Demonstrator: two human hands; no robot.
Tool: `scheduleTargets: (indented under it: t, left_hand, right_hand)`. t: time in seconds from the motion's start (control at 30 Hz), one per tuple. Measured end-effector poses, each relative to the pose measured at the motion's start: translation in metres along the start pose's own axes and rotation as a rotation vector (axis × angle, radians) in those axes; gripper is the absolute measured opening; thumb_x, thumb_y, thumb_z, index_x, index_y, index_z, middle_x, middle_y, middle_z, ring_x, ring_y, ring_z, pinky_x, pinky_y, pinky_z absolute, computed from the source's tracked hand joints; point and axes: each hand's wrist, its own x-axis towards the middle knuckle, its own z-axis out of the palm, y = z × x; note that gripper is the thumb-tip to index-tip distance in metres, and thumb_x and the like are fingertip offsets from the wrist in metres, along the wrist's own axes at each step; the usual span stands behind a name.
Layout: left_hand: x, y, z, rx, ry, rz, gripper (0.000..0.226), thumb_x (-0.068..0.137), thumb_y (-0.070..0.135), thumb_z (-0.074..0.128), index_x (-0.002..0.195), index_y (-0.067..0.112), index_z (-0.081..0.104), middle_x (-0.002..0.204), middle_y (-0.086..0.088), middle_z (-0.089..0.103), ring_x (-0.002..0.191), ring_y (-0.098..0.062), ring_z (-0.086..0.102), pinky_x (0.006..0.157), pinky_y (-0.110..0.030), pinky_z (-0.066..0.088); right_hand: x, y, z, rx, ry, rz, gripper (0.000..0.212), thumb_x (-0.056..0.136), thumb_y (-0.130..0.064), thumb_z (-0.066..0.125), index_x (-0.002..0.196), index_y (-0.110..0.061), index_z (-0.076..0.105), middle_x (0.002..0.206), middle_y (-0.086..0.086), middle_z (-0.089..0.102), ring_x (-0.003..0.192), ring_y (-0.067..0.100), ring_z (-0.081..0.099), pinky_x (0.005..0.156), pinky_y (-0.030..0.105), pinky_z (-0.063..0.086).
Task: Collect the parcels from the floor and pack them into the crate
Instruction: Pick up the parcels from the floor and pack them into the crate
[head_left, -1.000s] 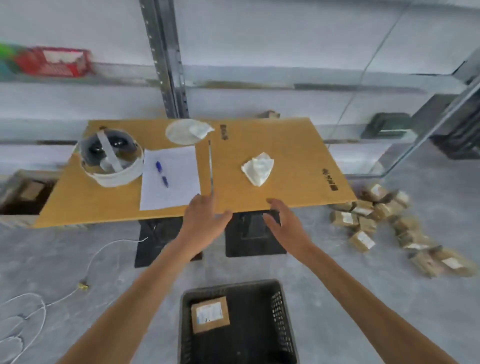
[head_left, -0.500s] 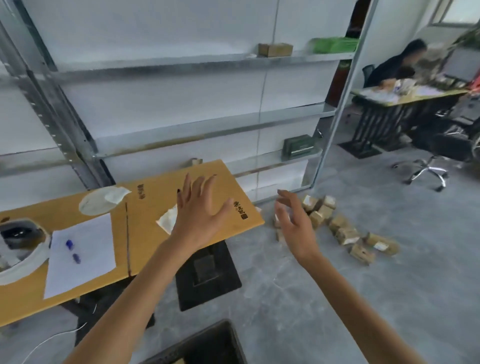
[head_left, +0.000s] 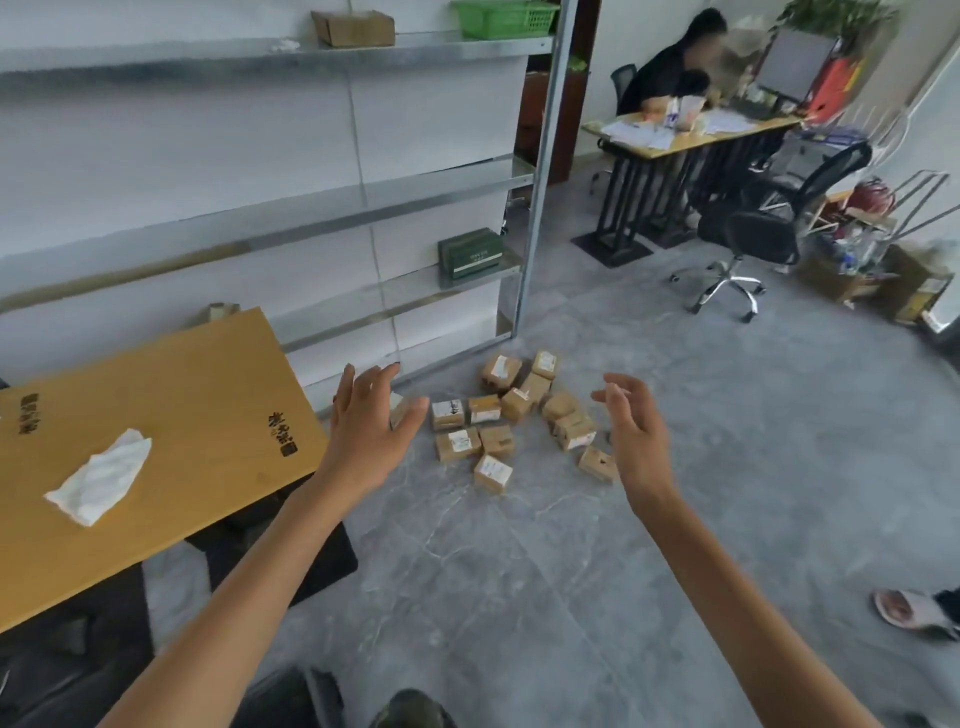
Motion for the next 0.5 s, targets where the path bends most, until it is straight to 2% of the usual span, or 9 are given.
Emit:
scheduleTargets:
  t: [0.17, 0.27, 0.3, 0.4, 0.5]
  left_hand:
    - [0.055, 0.005, 0.021, 0.000, -0.007, 0.001, 0.059, 0.094, 0.048, 0.040, 0.144, 0.019, 0.028, 0.152, 0.000, 0.024, 0.145, -0.019, -0.005, 0.118, -0.046, 0.011]
    - [0.094, -0.001, 0.031, -0.016, -0.012, -0.011, 0.058, 0.094, 0.047, 0.041, 0.143, 0.018, 0.029, 0.152, 0.000, 0.025, 0.145, -0.020, -0.004, 0.117, -0.045, 0.011]
    - [0.109, -0.004, 0.034, -0.015, -0.014, -0.014, 0.057, 0.094, 0.046, 0.042, 0.143, 0.018, 0.030, 0.151, -0.001, 0.026, 0.145, -0.021, -0.002, 0.117, -0.045, 0.012]
    - [0.166, -0.013, 0.038, -0.009, 0.003, -0.010, 0.056, 0.094, 0.042, 0.044, 0.142, 0.016, 0.033, 0.148, -0.006, 0.032, 0.144, -0.026, 0.007, 0.116, -0.047, 0.015]
    - [0.229, -0.021, 0.038, -0.010, 0.020, 0.012, 0.054, 0.094, 0.041, 0.045, 0.140, 0.014, 0.035, 0.147, -0.008, 0.033, 0.142, -0.023, 0.011, 0.116, -0.043, 0.013]
  right_hand:
    - [0.047, 0.019, -0.015, 0.028, 0.054, 0.052, 0.025, 0.100, -0.027, 0.041, 0.118, -0.017, 0.054, 0.095, -0.007, 0.063, 0.090, 0.001, 0.058, 0.072, 0.023, 0.044]
    - [0.080, 0.027, -0.011, 0.024, 0.048, 0.079, 0.024, 0.100, -0.028, 0.041, 0.117, -0.017, 0.054, 0.096, -0.004, 0.064, 0.073, -0.007, 0.057, 0.058, 0.009, 0.044]
    - [0.093, 0.029, -0.008, 0.020, 0.051, 0.088, 0.024, 0.100, -0.028, 0.041, 0.117, -0.018, 0.054, 0.097, -0.002, 0.064, 0.069, -0.008, 0.057, 0.054, 0.009, 0.044]
    - [0.142, 0.032, 0.006, 0.002, 0.075, 0.098, 0.025, 0.099, -0.027, 0.041, 0.118, -0.016, 0.055, 0.099, 0.002, 0.065, 0.083, -0.005, 0.055, 0.068, 0.016, 0.041]
    - [0.199, 0.030, 0.026, 0.027, 0.094, 0.137, 0.025, 0.100, -0.024, 0.040, 0.118, -0.014, 0.054, 0.101, 0.005, 0.065, 0.091, 0.008, 0.056, 0.072, 0.023, 0.040]
